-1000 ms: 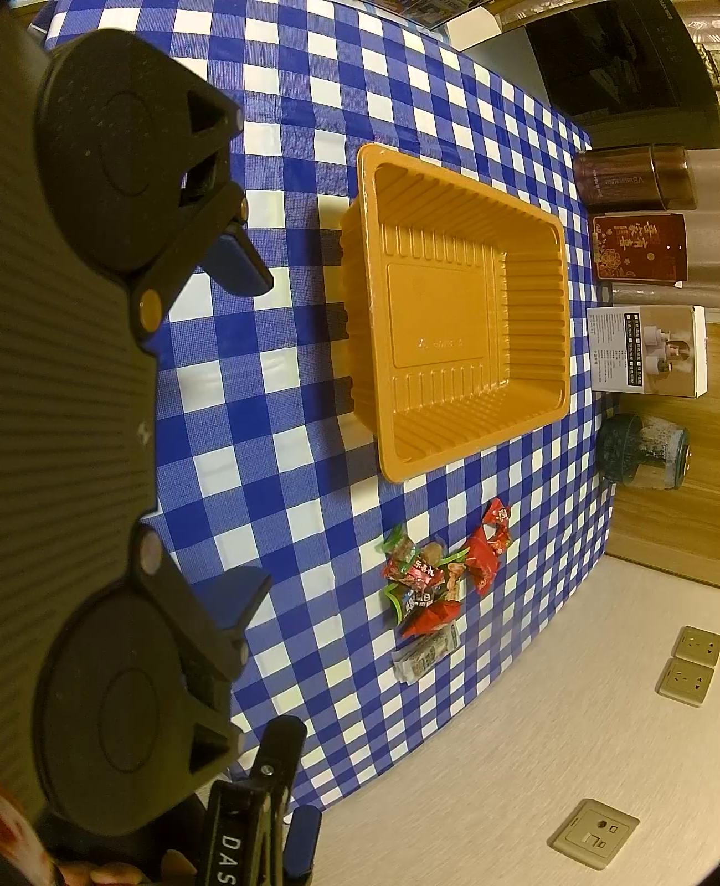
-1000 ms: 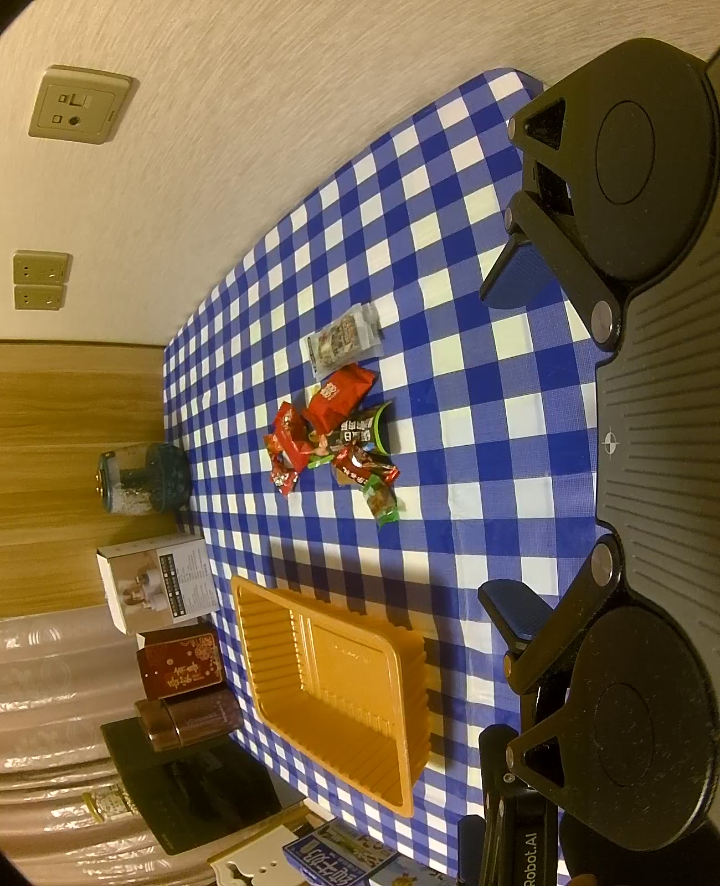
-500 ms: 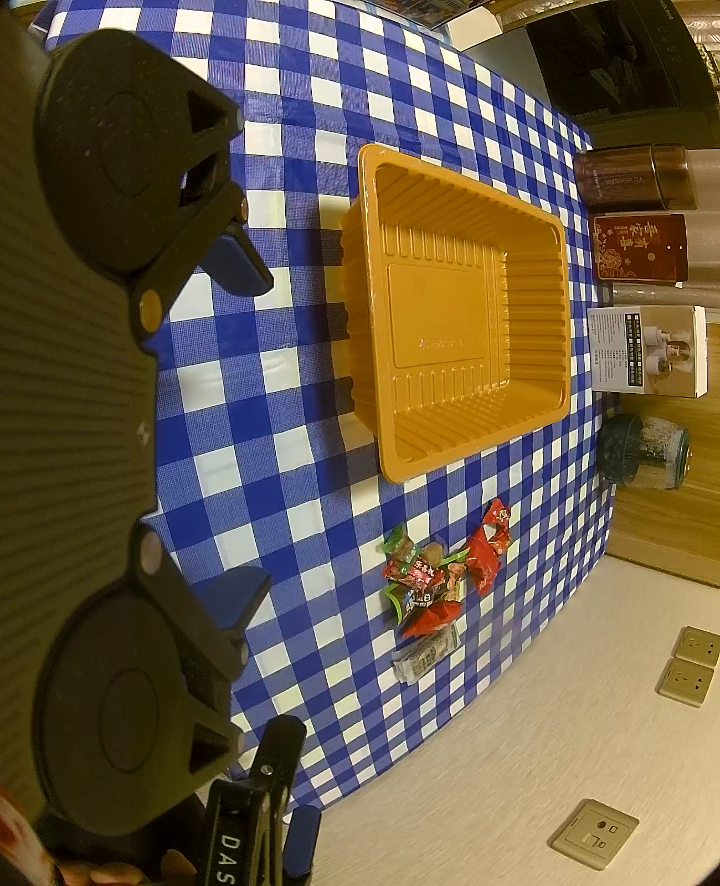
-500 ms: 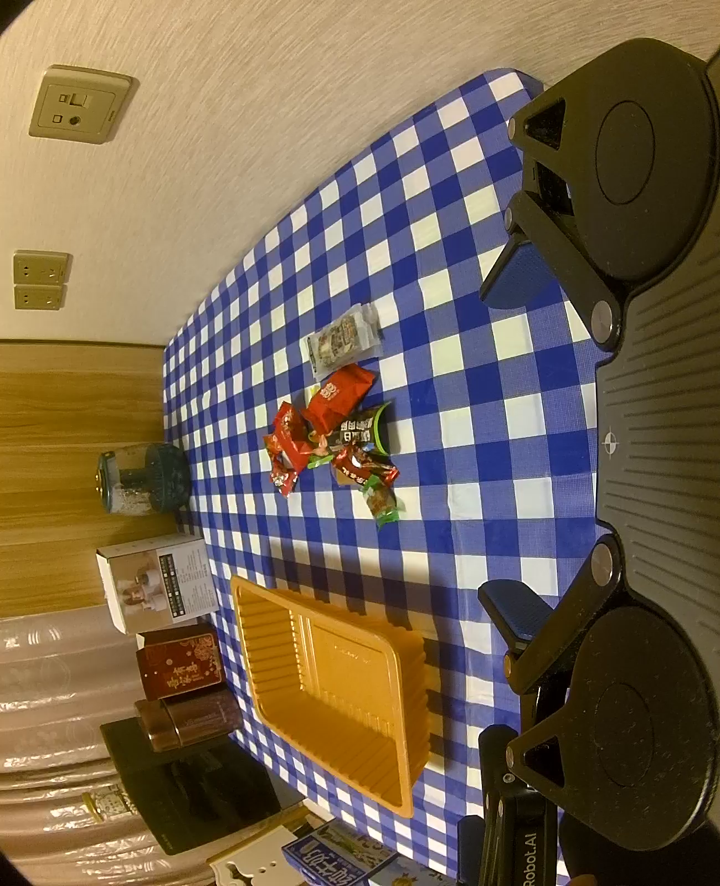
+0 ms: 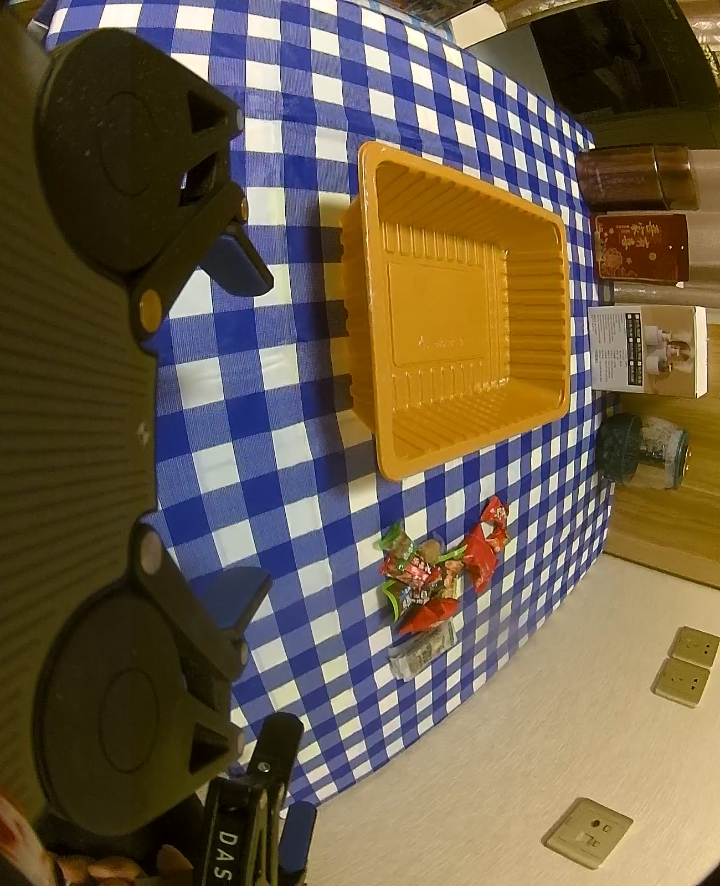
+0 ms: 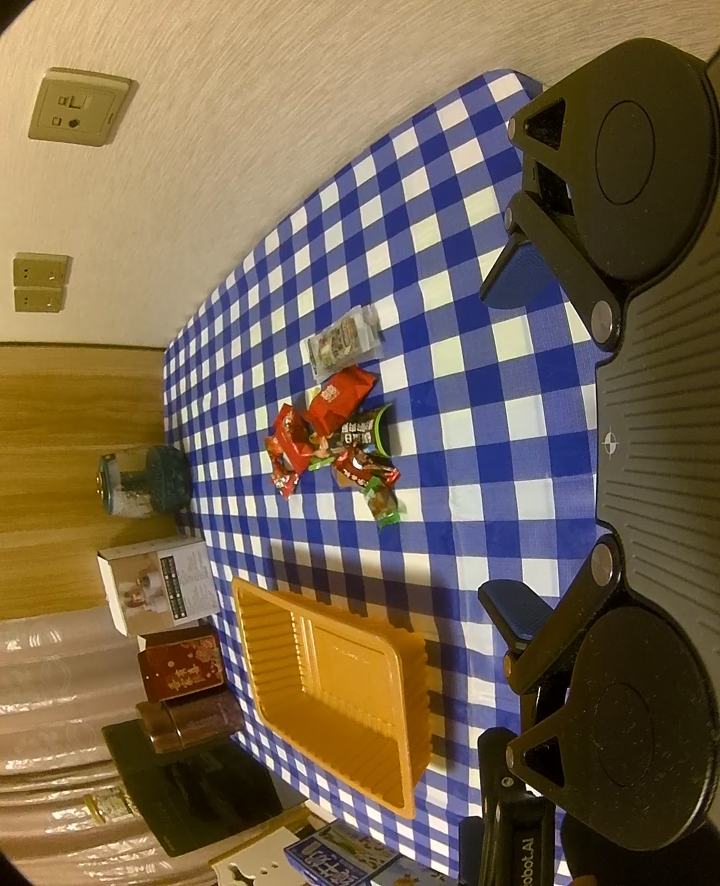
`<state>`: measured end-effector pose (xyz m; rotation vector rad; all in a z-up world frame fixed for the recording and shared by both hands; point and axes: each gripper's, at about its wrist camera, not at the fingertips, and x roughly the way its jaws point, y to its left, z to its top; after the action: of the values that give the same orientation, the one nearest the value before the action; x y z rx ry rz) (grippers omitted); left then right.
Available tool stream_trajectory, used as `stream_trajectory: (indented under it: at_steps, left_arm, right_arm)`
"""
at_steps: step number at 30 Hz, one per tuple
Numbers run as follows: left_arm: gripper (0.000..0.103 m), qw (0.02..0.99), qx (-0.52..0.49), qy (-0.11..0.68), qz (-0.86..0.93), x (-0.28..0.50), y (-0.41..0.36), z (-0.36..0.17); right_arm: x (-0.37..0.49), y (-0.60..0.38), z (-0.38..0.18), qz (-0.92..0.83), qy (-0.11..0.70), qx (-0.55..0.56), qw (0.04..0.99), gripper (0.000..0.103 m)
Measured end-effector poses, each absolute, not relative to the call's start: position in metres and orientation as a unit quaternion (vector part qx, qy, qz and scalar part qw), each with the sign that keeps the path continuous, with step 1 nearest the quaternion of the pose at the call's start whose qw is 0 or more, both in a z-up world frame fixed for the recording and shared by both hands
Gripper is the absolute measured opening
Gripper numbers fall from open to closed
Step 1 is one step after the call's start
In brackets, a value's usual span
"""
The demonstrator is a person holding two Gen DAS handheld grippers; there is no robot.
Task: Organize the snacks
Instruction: 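Move the left tool toward the snack pile while the right tool approaches it too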
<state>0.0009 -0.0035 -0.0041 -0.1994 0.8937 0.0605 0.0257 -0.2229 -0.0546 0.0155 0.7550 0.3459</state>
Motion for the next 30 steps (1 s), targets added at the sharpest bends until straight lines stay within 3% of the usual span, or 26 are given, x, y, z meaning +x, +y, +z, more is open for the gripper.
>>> stream_trajectory:
  at_steps: [12, 25, 28, 30]
  left_arm:
    - [0.103, 0.906, -0.085, 0.413, -0.018, 0.033, -0.02, 0.008]
    - [0.103, 0.929, 0.009, 0.356, -0.102, 0.096, -0.064, 0.004]
    - [0.098, 0.927, 0.021, 0.357, -0.115, 0.108, -0.071, -0.001]
    - [0.096, 0.926, 0.032, 0.357, -0.121, 0.116, -0.076, -0.006]
  right_arm:
    - [0.038, -0.253, -0.04, 0.136, 0.338, 0.046, 0.93, 0.103]
    - [0.085, -0.284, -0.05, 0.119, 0.312, 0.058, 0.941, 0.102]
    - [0.098, -0.29, -0.057, 0.119, 0.315, 0.066, 0.939, 0.09]
    - [0.109, -0.293, -0.063, 0.119, 0.321, 0.071, 0.937, 0.088]
